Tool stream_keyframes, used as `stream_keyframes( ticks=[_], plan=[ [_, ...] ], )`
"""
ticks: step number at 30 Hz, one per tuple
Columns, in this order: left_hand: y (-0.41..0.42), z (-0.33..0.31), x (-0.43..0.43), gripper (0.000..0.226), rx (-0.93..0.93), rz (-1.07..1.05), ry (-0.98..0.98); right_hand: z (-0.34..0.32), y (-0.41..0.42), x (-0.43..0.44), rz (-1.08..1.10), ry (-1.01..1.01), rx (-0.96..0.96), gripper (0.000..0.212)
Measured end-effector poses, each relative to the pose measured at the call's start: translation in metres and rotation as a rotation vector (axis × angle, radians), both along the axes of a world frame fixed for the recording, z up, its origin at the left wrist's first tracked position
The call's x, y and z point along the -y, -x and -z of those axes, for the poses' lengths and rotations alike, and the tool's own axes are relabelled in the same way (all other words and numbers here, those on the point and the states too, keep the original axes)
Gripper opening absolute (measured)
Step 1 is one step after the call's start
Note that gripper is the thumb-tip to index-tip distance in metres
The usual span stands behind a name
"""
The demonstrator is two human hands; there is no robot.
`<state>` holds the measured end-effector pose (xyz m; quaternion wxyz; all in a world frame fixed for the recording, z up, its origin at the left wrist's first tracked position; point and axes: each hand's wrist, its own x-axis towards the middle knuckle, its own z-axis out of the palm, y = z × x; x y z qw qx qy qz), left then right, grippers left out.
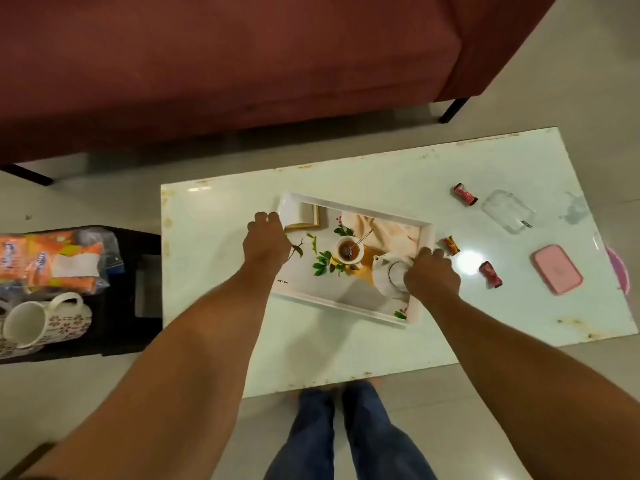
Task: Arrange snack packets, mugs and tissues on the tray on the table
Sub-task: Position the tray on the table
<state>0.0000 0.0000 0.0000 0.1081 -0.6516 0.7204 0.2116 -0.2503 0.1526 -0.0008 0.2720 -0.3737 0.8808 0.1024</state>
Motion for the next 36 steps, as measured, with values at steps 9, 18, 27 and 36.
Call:
stream_keyframes(
  ticks=[9,18,27,36],
  plan=[
    [-0.008,0.05,-0.013,0.051,-0.023,-0.175,-0.035,0.044,0.023,-0.012,0.464,-0.003,0.079,0.05],
    [-0.033,0.055,-0.004,0.052,-0.06,-0.336,-0.111,0.054,0.045,-0.002,0.519,0.109,0.292,0.039],
    [-0.06,0.053,-0.039,0.047,-0.06,-0.461,-0.102,0.049,0.045,0.039,0.298,0.185,0.226,0.036],
    [-0.063,0.063,-0.048,0.046,-0.046,-0.454,-0.129,0.061,0.038,0.04,0.298,0.131,0.234,0.038]
  ],
)
